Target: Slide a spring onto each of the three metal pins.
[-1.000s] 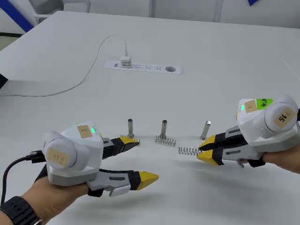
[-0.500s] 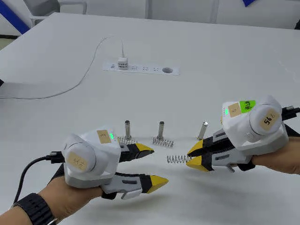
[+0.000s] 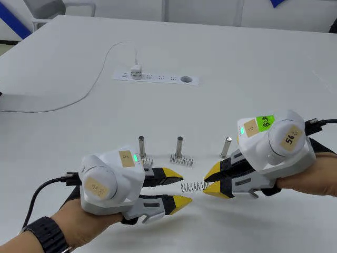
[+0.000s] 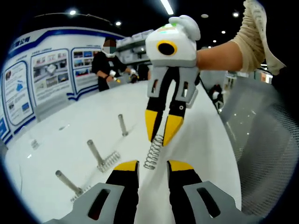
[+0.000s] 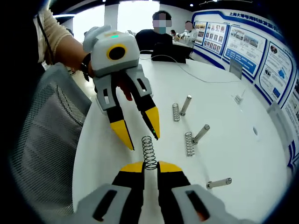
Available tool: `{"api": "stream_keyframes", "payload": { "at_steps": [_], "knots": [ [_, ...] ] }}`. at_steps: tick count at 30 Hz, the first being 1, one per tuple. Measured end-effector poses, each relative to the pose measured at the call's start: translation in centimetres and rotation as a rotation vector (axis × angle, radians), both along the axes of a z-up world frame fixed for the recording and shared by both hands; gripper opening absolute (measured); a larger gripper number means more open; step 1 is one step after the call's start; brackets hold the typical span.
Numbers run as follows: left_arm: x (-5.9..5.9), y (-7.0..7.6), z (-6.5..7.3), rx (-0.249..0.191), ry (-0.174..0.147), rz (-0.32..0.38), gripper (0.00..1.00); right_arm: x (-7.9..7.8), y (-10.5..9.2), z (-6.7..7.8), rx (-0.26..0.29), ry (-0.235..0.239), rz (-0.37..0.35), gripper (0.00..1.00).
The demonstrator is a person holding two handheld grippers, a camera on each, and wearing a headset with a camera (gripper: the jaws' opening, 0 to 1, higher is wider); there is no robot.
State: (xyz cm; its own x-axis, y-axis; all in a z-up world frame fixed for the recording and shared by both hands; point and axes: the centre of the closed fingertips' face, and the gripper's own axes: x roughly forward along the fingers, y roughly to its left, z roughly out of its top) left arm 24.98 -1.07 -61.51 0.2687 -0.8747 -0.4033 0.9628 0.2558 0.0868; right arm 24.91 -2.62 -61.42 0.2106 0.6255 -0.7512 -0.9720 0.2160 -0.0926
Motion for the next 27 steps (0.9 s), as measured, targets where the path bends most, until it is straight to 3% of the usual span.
{"api": "stream_keyframes", "payload": {
  "at_steps": [13,27],
  "knots": [
    [0.2,-0.1,0.1,0.012,-0.031,-0.005,0.13,-0.5,0.8,1.5,0.007,-0.016,0.022,0.11],
    [0.3,-0.1,0.2,0.001,-0.032,0.002,0.12,-0.4,3.2,4.0,0.103,-0.041,0.029,0.11]
  ]
}}
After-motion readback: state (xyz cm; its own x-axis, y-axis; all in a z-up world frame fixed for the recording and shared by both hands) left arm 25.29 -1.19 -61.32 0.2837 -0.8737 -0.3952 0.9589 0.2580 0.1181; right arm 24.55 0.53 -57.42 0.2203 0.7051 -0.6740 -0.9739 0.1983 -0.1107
